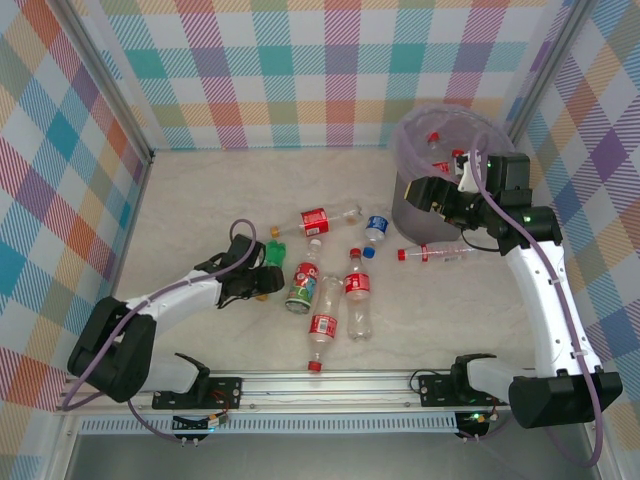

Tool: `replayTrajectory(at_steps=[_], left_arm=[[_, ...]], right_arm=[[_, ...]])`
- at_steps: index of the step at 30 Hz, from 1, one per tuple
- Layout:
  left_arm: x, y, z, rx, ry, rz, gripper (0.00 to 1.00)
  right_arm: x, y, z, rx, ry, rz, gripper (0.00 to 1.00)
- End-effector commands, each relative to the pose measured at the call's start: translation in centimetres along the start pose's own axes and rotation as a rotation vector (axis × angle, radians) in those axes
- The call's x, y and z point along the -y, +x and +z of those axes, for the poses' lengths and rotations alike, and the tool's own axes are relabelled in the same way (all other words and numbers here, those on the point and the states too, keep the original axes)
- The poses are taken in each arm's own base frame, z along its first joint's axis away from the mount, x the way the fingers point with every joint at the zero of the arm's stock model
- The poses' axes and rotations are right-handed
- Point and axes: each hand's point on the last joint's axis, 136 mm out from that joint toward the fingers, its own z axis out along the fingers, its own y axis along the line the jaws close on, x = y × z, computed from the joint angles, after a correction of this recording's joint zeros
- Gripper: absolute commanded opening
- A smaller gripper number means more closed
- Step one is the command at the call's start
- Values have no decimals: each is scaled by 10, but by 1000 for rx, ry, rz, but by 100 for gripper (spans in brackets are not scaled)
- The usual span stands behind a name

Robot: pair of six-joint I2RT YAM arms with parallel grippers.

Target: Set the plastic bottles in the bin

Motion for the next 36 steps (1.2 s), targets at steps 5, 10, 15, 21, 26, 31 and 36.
replayTrajectory(at_steps=[5, 10, 15, 21, 26, 31, 36], left_arm=[[14, -34, -56, 162, 27, 112, 55], [38, -58, -86, 246, 101, 140, 53], [80, -92, -109, 357, 270, 103, 52], [138, -107, -118, 420, 457, 138, 52], [184, -98, -113, 379, 558, 218, 52], [200, -91, -104, 349, 597, 238, 51], [211, -87, -103, 335, 630, 248, 51]], right_arm=[[-20, 1, 1, -16, -70, -15, 91], [-50, 17, 31, -88, -130, -66, 91], [-80, 38, 77, -161, -215, -60, 91], [-96, 55, 132, -241, -273, -21, 92], [-104, 56, 156, -269, -305, -8, 94], [-100, 60, 172, -292, -303, 1, 94], [-94, 65, 185, -314, -300, 15, 89]])
